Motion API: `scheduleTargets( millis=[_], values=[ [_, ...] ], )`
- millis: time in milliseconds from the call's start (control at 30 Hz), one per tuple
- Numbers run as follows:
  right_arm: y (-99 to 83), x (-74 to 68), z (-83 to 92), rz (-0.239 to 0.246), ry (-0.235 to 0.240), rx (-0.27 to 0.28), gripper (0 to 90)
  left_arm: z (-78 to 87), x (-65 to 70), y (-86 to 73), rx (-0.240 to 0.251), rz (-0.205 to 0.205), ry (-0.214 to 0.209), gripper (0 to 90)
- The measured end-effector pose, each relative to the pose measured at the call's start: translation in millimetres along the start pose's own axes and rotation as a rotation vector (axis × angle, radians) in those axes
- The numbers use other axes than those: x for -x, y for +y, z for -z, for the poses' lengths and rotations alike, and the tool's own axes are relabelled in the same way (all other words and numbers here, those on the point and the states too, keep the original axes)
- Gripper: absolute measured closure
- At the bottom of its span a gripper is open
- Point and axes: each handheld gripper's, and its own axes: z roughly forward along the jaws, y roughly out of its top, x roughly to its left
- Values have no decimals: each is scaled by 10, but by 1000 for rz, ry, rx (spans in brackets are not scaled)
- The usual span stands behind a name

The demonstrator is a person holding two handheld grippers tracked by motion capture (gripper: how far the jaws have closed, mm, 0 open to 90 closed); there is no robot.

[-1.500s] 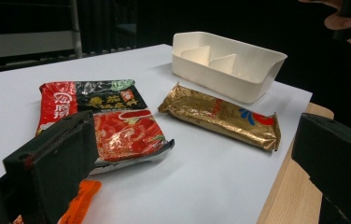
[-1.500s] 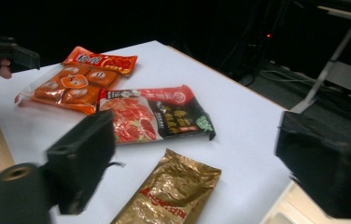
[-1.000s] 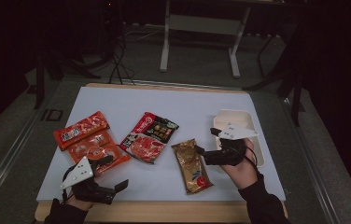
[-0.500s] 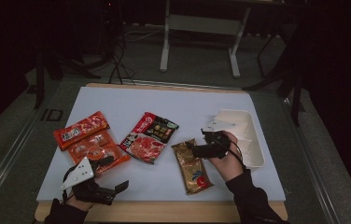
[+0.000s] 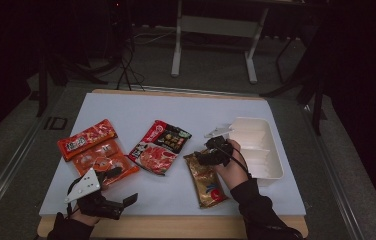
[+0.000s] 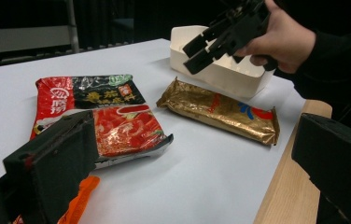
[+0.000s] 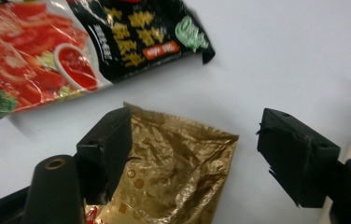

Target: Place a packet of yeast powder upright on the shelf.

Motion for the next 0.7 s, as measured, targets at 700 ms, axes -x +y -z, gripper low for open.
scheduleTargets(
  millis=[700],
  values=[
    [-46,157,-496,-145,18,-216,305,-23,5,-9,-22,0,-7,6]
  ],
)
